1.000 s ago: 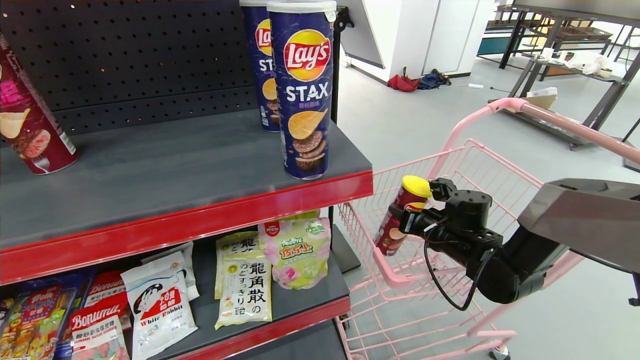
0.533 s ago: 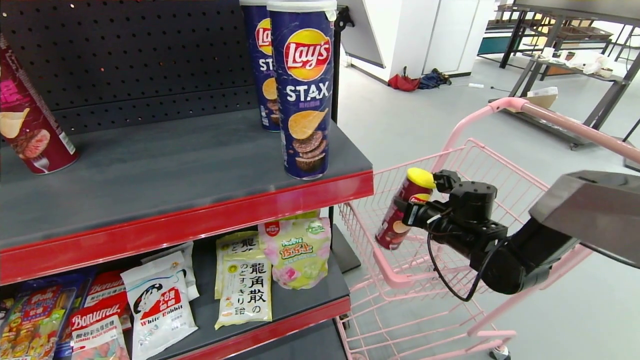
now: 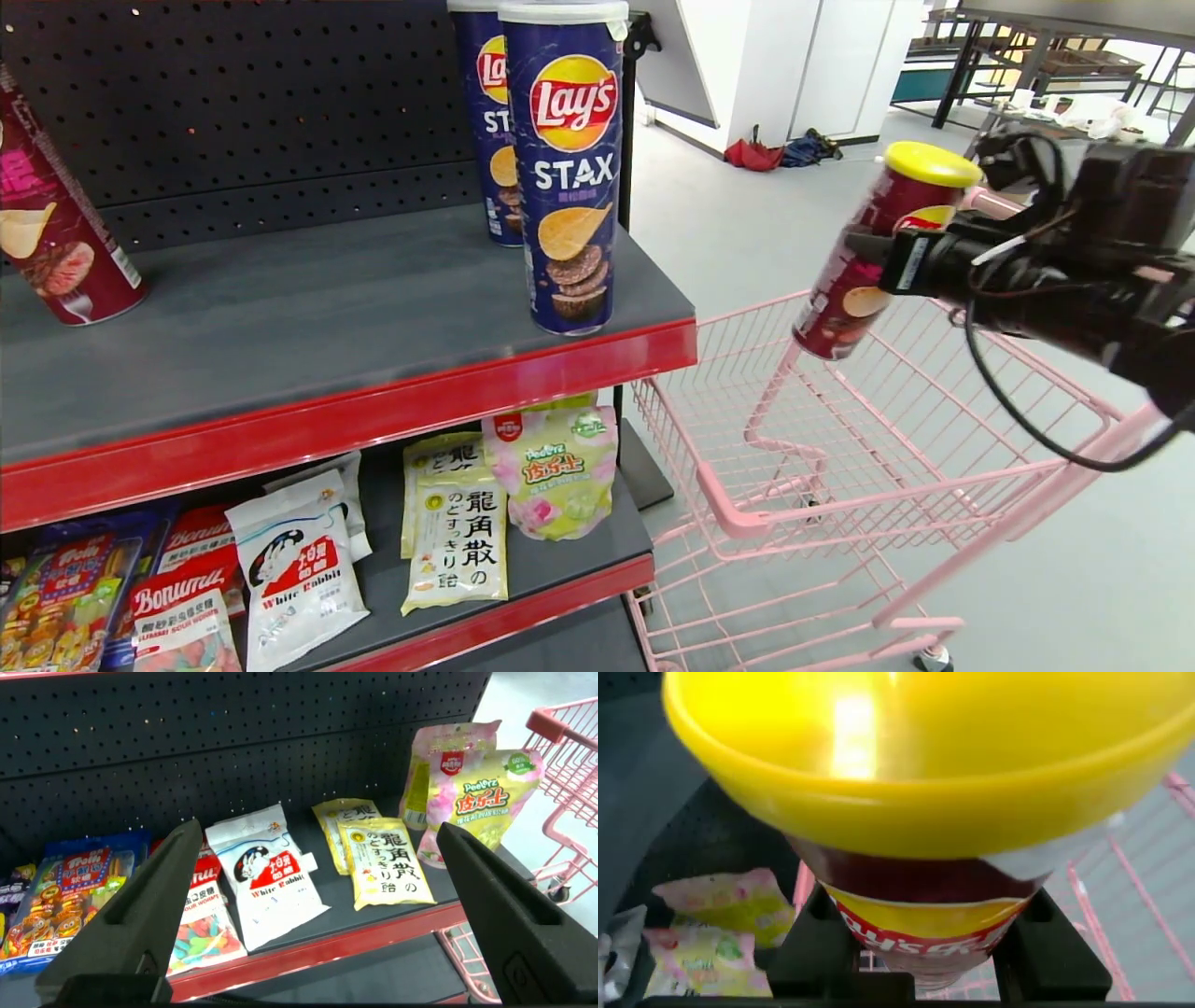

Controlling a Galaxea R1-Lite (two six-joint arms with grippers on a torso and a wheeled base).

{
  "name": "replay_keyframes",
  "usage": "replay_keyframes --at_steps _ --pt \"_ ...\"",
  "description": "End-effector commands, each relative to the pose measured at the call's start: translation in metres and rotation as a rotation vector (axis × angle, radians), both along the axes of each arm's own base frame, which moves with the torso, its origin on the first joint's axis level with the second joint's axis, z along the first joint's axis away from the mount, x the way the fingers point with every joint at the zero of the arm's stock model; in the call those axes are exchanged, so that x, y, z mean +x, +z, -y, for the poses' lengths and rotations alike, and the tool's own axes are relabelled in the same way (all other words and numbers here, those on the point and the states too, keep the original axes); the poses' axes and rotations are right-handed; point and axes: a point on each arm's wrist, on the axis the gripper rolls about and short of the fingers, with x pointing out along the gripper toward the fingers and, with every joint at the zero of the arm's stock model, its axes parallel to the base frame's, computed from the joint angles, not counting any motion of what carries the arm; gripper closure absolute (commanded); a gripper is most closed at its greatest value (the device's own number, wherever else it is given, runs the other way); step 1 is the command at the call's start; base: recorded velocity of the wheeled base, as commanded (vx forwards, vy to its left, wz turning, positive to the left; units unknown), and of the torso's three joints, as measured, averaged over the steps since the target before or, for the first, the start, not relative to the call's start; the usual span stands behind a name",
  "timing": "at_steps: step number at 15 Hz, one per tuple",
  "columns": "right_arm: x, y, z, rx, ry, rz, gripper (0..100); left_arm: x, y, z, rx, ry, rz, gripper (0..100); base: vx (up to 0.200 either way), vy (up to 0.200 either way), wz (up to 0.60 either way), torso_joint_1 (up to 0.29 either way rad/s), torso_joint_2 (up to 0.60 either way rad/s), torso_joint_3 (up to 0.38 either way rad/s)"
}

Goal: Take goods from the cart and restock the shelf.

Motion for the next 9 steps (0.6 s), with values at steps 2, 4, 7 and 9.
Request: replay_keyframes --at_steps 2,4,7,9 --pt "-0.181 0.062 0.047 -0.183 -0.170 -0.084 100 0.000 0.000 0.000 0.000 0.001 0.001 0 0.000 0.000 0.00 0.000 0.00 0.000" --pt "-0.245 0.041 0.059 -0.096 -0.163 -0.179 100 0.000 0.000 0.000 0.000 0.002 0.001 0 0.000 0.000 0.00 0.000 0.00 0.000" --pt "-0.300 0.012 0.066 -0.106 -0.201 -0.254 100 0.000 0.000 0.000 0.000 -0.001 0.001 0 0.000 0.000 0.00 0.000 0.00 0.000" --pt "-0.307 0.000 0.068 -0.180 -0.211 -0.266 100 0.000 0.000 0.000 0.000 -0.001 0.001 0 0.000 0.000 0.00 0.000 0.00 0.000"
